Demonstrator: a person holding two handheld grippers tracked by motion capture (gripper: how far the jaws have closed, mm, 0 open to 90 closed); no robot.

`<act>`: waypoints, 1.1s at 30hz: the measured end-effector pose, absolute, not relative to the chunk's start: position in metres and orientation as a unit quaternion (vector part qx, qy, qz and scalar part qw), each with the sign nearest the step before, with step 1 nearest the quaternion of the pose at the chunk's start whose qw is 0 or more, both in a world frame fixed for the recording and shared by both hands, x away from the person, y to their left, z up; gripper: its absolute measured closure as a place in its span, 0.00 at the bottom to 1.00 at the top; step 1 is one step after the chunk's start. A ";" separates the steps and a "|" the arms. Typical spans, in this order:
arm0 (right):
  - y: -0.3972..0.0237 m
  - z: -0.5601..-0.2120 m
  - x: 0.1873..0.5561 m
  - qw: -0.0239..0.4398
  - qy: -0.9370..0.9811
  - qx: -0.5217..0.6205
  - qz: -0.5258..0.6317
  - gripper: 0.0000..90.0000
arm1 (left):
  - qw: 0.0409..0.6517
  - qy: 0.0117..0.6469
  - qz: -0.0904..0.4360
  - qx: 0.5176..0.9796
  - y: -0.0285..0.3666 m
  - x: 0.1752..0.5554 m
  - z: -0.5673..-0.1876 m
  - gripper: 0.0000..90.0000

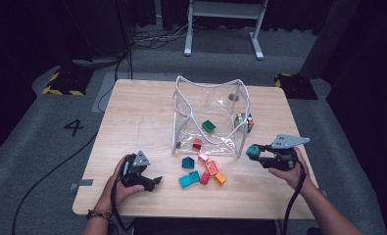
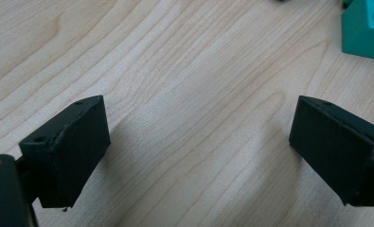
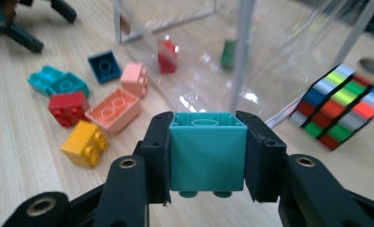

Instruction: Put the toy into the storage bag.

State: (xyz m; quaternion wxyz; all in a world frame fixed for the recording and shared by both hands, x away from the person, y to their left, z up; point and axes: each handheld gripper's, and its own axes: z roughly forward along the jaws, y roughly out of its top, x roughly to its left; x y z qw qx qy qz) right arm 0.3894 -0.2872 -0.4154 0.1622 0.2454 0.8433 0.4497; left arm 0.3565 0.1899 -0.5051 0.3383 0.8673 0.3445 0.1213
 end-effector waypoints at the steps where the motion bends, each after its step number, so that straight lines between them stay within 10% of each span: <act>1: -0.289 -0.409 0.390 0.167 0.842 0.242 0.452 0.66 | 0.339 0.346 0.119 0.867 0.190 0.356 -0.505 0.07; 17: -0.274 -0.291 0.438 0.196 0.816 0.197 0.507 0.66 | 0.336 0.347 0.113 0.868 0.189 0.357 -0.505 0.06; 33: -0.207 -0.282 0.501 0.184 0.846 0.171 0.469 0.66 | 0.336 0.347 0.113 0.868 0.189 0.357 -0.505 0.06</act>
